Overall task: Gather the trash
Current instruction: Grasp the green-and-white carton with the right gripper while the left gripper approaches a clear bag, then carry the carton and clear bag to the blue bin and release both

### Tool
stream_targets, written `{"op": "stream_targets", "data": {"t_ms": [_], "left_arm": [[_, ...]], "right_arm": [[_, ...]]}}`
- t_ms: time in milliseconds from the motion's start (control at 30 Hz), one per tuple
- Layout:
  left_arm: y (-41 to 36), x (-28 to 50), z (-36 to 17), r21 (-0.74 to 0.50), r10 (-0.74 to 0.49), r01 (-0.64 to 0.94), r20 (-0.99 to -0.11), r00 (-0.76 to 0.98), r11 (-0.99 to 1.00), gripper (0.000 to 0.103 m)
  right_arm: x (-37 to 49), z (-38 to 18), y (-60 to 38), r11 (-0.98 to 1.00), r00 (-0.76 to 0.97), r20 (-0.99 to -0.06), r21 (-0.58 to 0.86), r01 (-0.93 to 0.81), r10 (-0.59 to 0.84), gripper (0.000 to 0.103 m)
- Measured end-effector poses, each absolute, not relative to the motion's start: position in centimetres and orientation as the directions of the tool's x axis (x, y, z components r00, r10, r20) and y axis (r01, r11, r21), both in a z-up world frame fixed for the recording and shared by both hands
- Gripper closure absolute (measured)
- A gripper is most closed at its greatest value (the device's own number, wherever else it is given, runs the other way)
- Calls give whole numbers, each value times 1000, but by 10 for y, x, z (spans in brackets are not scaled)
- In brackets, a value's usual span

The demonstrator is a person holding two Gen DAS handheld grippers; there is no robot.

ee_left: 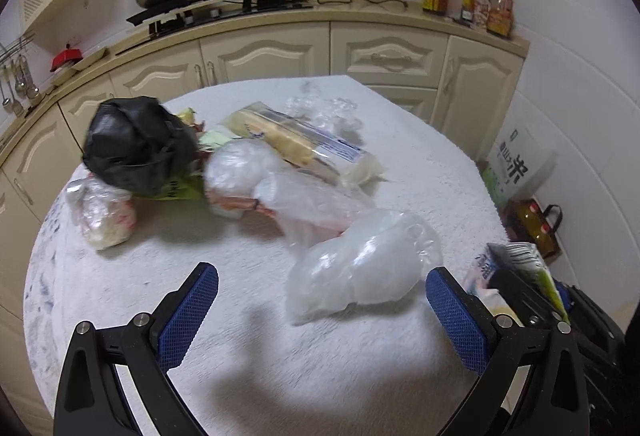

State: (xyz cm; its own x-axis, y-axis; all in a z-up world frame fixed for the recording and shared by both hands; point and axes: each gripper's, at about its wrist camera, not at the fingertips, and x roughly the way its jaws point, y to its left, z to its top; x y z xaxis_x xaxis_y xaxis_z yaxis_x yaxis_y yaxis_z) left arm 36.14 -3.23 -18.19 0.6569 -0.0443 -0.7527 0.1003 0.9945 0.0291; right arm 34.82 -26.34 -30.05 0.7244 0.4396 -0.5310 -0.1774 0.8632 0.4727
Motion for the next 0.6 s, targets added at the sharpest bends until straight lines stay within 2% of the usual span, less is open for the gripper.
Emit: {"op": "stream_targets", "data": {"t_ms": [33, 67, 100, 167, 267, 433, 600], "left_arm": [[-36, 369, -187, 29, -48, 109, -763, 644, 994, 2], [-39, 376, -191, 31, -48, 113, -772, 634, 993, 8], [-40, 381, -196, 31, -47, 115, -781, 622, 993, 24], [-40, 386, -198, 29, -48, 115, -789, 612, 993, 45], [-36, 382, -199, 38, -44, 115, -772, 634, 993, 50], [-26, 357, -188, 1, -48, 72, -735, 677, 997, 53], [-56, 331, -167, -1, -102, 140, -683, 723, 990, 53]], "right_arm": [[349, -301, -266, 862, 727, -528, 476, -175, 439, 63], [349, -303, -269, 860, 727, -527, 480, -174, 441, 63], [350, -305, -271, 857, 723, -529, 486, -171, 444, 63], [352, -310, -274, 851, 719, -529, 498, -167, 450, 63], [352, -315, -279, 842, 713, -524, 511, -173, 465, 63], [350, -314, -281, 834, 715, -511, 519, -187, 478, 63], [342, -309, -296, 829, 737, -484, 528, -184, 472, 63]]}}
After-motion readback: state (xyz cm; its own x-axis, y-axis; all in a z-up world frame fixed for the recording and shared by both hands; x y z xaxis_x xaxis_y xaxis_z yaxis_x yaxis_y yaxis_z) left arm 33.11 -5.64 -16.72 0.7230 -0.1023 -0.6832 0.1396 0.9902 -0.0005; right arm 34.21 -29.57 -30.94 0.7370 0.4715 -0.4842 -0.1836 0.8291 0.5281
